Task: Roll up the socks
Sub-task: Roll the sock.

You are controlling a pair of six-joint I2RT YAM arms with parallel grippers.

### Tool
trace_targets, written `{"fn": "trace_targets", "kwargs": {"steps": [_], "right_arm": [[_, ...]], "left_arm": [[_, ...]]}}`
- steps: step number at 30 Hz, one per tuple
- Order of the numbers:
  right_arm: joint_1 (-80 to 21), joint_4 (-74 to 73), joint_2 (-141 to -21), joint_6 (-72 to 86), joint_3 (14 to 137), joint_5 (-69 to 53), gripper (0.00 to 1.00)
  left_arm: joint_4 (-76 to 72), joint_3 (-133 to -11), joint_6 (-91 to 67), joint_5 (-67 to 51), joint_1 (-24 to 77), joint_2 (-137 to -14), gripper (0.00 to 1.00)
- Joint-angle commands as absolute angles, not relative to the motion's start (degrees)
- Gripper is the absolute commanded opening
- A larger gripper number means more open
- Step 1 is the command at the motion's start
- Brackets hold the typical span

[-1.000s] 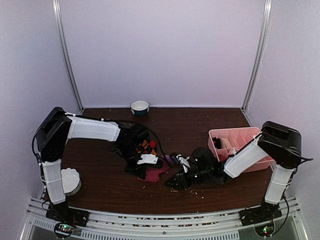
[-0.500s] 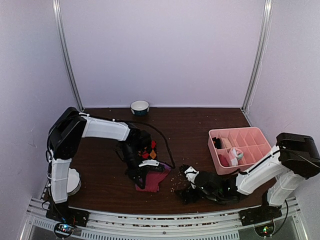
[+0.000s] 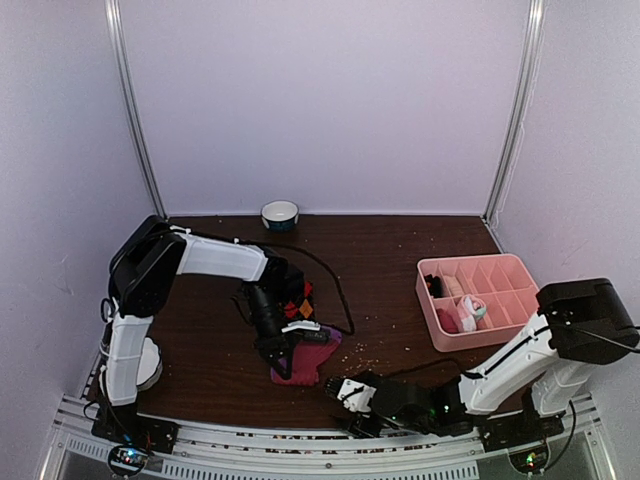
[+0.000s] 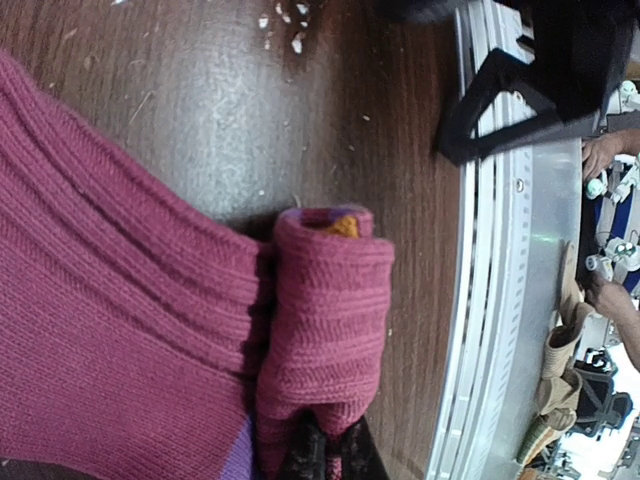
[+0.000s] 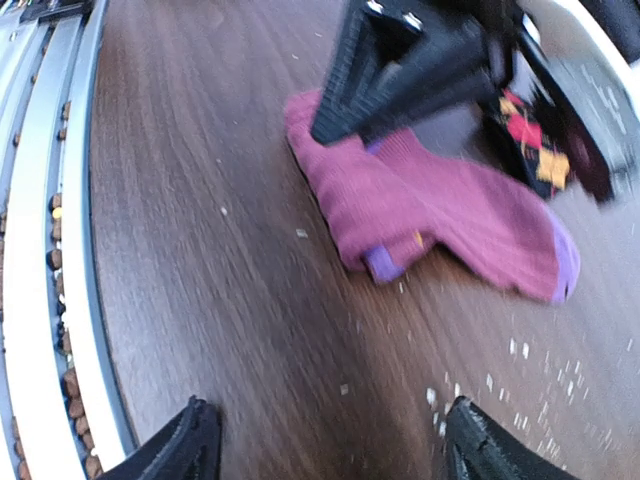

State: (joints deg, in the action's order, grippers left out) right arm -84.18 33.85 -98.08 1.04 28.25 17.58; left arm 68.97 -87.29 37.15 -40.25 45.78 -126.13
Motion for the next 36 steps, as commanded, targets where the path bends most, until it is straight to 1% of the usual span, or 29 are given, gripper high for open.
{"fn": "trace_targets", "kwargs": {"steps": [1, 7, 14, 18, 19, 21, 23, 25, 26, 27, 29, 31, 36], "right_arm": [[-83.45, 33.13, -101.49, -10.41, 34.33, 15.50, 0.74], [-78.71, 30.56, -105.92, -15.34, 41.18, 9.04, 0.60], [-75.58, 26.64, -109.84, -19.00, 46.73, 5.08, 0.49], [-74.59, 24.99, -112.08, -19.00, 48.35, 3.32, 0.38], [-74.46, 24.62, -112.48, -18.84, 48.54, 2.70, 0.34], [-74.09, 23.54, -113.07, -18.33, 48.88, 1.61, 0.22], [-73.41, 22.81, -113.15, -16.74, 48.76, 0.14, 0.12], [-72.38, 22.32, -112.90, -14.20, 48.35, -2.07, 0.04], [-71.70, 22.02, -112.93, -12.76, 48.14, -3.42, 0.01], [-70.90, 21.47, -112.98, -11.11, 47.97, -5.28, 0.00], [-69.33, 21.35, -113.05, -7.62, 47.21, -9.89, 0.00], [-67.88, 21.95, -113.31, -3.99, 46.22, -13.78, 0.00], [-64.12, 23.89, -115.92, 5.78, 44.97, -23.30, 0.00]], "left_arm": [[67.06, -88.38, 34.42, -36.40, 45.26, -129.08, 0.03], [67.10, -88.40, 33.86, -36.32, 45.31, -129.10, 0.04], [68.37, -88.72, 35.09, -36.86, 45.27, -129.36, 0.05], [69.02, -89.10, 35.64, -36.98, 45.26, -129.72, 0.06], [69.01, -89.18, 35.77, -37.00, 45.26, -129.71, 0.08], [69.12, -89.23, 36.10, -36.73, 45.27, -129.53, 0.14], [67.51, -88.27, 36.14, -35.91, 45.12, -128.12, 0.25], [63.31, -85.68, 35.92, -35.75, 44.54, -123.78, 0.33], [60.74, -84.04, 35.64, -35.52, 44.15, -121.15, 0.38], [57.55, -82.03, 35.41, -34.81, 43.80, -118.74, 0.46], [51.17, -77.44, 35.80, -33.60, 43.37, -112.76, 0.51], [45.38, -73.00, 36.79, -32.93, 43.33, -107.63, 0.53], [34.36, -64.74, 38.78, -33.01, 43.39, -98.95, 0.53]]}}
